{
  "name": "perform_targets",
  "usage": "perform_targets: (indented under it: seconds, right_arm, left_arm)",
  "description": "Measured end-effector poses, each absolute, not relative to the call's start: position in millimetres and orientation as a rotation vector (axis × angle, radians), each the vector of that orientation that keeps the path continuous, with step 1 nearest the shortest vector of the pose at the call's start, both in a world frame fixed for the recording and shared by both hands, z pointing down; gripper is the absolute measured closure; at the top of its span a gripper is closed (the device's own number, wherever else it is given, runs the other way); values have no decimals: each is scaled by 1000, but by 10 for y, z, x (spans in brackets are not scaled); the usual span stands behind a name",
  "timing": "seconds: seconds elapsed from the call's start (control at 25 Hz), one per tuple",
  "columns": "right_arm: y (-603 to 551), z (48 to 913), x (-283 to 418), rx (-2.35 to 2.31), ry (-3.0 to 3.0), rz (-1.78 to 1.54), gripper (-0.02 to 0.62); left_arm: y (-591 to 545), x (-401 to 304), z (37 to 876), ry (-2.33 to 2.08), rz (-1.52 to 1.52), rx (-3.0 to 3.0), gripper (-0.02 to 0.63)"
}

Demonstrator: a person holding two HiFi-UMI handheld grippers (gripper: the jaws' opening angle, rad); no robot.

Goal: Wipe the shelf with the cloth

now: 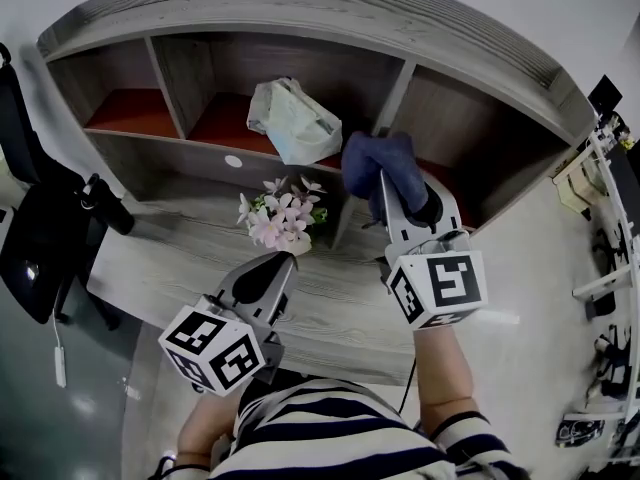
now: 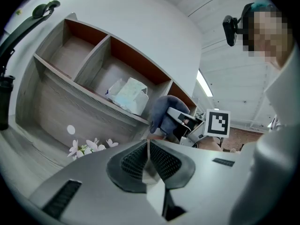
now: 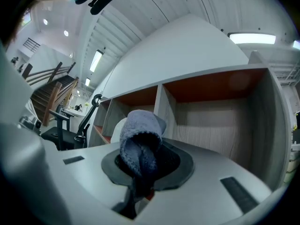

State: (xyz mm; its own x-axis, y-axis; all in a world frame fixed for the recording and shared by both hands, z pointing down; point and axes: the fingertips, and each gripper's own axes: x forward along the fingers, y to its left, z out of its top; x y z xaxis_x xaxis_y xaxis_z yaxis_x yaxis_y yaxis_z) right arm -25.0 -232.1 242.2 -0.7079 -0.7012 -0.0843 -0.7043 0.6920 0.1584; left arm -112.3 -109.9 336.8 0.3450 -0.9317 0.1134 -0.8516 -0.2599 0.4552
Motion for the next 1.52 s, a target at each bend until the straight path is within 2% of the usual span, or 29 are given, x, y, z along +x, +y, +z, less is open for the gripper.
perform_targets:
  seconds: [0.96, 1.52]
  right_arm:
    - [-2273, 3828, -435, -1289, 3113, 105, 526]
    - [-2321, 4928, -437, -1361, 3277, -157, 527]
  left_arm:
    - [-1045, -1063, 3632, -1549, -231, 2116, 575]
    - [-952, -1104, 3784, -1572, -182, 2068, 575]
